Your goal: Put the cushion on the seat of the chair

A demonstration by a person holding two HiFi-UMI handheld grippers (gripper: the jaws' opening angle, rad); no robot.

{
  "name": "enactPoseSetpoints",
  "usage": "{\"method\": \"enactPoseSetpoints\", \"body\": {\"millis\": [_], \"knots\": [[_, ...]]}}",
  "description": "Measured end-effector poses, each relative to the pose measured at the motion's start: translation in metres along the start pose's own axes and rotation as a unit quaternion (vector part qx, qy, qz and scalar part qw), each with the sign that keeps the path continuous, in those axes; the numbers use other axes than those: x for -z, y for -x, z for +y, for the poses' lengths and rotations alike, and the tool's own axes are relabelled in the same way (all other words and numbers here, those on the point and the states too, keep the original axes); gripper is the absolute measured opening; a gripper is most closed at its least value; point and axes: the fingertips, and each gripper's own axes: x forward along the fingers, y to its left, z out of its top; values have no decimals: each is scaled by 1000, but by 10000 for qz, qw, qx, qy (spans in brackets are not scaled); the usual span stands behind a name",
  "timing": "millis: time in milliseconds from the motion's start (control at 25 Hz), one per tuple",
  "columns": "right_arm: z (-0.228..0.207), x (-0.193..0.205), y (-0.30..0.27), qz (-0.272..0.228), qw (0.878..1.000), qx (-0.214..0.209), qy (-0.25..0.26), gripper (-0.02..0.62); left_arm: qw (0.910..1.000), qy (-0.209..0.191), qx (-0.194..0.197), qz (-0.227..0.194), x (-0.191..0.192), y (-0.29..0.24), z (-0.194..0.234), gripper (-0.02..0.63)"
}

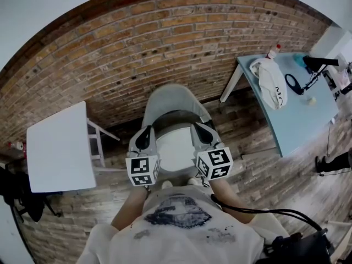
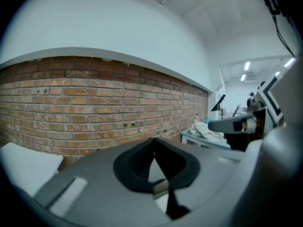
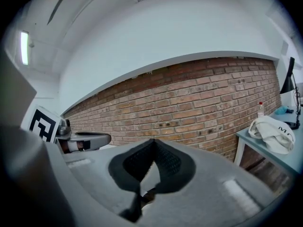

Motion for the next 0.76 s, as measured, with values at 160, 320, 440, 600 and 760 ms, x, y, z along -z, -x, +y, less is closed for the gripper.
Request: {"method": "enactPoseSetpoints", "body": {"millis": [160, 320, 440, 600, 760], "knots": [[-4, 1, 1, 16, 10000, 26, -17, -2, 10000, 40, 25, 18, 1, -2, -3, -9], [-5, 2, 2, 24, 10000, 57, -42, -2, 10000, 81, 40, 15, 2, -2, -2, -9], [-4, 3, 4, 43, 10000, 47, -48, -2, 10000, 55, 60, 24, 2, 0, -4, -9], [0, 4, 4, 77, 10000, 19, -50, -2, 10000, -42, 64, 8, 0, 2, -6, -9], [1, 5, 7, 85, 9999, 35, -77, -3, 10000, -17, 70, 24, 1, 6, -8, -9]]}}
